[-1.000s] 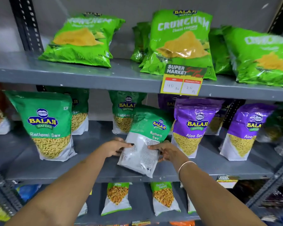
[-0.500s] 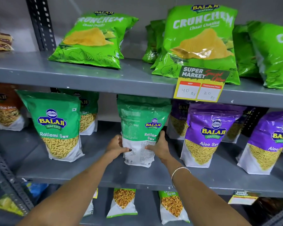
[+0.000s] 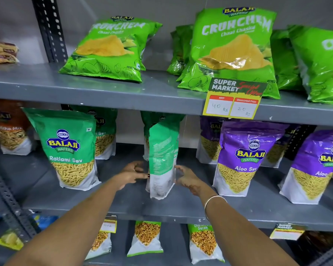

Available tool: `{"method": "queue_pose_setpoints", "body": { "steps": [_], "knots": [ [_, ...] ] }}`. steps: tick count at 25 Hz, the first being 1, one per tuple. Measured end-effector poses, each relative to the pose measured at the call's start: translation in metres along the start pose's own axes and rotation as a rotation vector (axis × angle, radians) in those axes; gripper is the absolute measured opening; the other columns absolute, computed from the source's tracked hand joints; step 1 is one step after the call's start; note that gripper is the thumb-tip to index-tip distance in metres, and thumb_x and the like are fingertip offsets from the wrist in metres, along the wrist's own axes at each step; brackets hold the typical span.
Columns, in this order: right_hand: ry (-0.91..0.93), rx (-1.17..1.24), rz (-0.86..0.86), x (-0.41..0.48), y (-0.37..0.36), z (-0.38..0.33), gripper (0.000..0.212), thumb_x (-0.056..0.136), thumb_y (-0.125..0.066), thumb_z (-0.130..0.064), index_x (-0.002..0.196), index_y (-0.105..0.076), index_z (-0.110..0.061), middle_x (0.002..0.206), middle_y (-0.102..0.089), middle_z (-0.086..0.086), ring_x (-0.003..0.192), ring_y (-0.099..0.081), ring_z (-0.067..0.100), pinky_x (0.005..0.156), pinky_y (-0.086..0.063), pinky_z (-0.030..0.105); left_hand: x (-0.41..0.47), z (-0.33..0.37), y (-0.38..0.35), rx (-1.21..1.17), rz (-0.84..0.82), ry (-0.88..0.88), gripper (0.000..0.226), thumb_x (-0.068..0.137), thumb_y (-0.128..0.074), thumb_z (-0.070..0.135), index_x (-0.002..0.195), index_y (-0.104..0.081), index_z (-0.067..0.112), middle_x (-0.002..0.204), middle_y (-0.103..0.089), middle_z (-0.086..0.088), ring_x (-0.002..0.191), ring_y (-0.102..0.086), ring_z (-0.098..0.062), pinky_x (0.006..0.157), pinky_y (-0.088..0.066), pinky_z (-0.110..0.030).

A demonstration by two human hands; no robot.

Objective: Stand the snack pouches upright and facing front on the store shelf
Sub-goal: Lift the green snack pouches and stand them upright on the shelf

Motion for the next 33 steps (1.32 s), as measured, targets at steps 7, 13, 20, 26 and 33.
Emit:
{"method": "queue_pose_setpoints", "body": {
  "steps": [7, 13, 20, 26, 33],
  "knots": [
    [0.102, -0.050, -0.106, -0.012, -0.033, -0.011, 0.111, 0.053, -0.089, -0.023, 0.137, -0.017, -0.016, 0.133, -0.035, -0.001, 0.132, -0.037, 0.019, 0.112, -0.037, 0.039, -0.001, 0.014, -0.020, 0.136, 0.006, -0.090, 0.090, 0.073, -0.075, 0.013, 0.146, -0.023, 0.015, 0.155, -0.029, -0.007, 0.141, -0.029, -0.022, 0.109, -0.028, -0.028],
    [0.149, -0.043, 0.019, -0.007, -0.020, -0.013, 0.081, 0.054, -0.084, -0.018, 0.119, -0.037, -0.012, 0.125, -0.048, 0.012, 0.123, -0.044, 0.026, 0.104, -0.042, 0.043, 0.004, 0.021, -0.016, 0.026, 0.019, -0.071, 0.079, 0.073, -0.074, 0.002, 0.138, -0.030, 0.004, 0.138, -0.047, -0.018, 0.111, -0.045, -0.017, 0.096, -0.036, -0.026],
    [0.157, -0.051, -0.105, 0.007, 0.006, -0.007, 0.078, 0.059, -0.079, 0.001, 0.130, -0.049, -0.011, 0.126, -0.062, 0.014, 0.112, -0.057, 0.026, 0.102, -0.046, 0.040, 0.022, 0.019, 0.000, 0.045, 0.046, -0.035, 0.104, 0.069, -0.076, 0.003, 0.149, -0.010, 0.012, 0.157, -0.021, -0.011, 0.144, -0.021, -0.027, 0.119, -0.021, -0.044],
    [0.165, -0.002, -0.047, 0.013, 0.013, -0.009, 0.068, 0.072, -0.059, 0.013, 0.135, -0.042, -0.007, 0.132, -0.058, 0.012, 0.124, -0.053, 0.029, 0.107, -0.042, 0.046, 0.030, 0.018, 0.003, 0.166, 0.138, -0.025, 0.077, 0.065, -0.080, 0.012, 0.132, -0.041, 0.011, 0.138, -0.049, -0.014, 0.130, -0.042, -0.031, 0.111, -0.036, -0.044],
    [0.176, 0.196, -0.158, 0.013, 0.001, -0.017, 0.072, 0.067, -0.073, 0.014, 0.131, -0.042, 0.002, 0.130, -0.057, 0.016, 0.119, -0.056, 0.030, 0.091, -0.055, 0.030, 0.008, 0.018, -0.003, 0.035, 0.313, -0.100, 0.064, 0.063, -0.082, 0.009, 0.120, -0.052, 0.005, 0.121, -0.062, -0.008, 0.115, -0.057, -0.027, 0.088, -0.046, -0.030]
  ]
}}
Point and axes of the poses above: each hand's wrist, its own x-axis towards the middle knuckle, its own y-axis out of the back of the hand, z = x × y, the point moved 5 cm from there along x, towards the middle knuckle
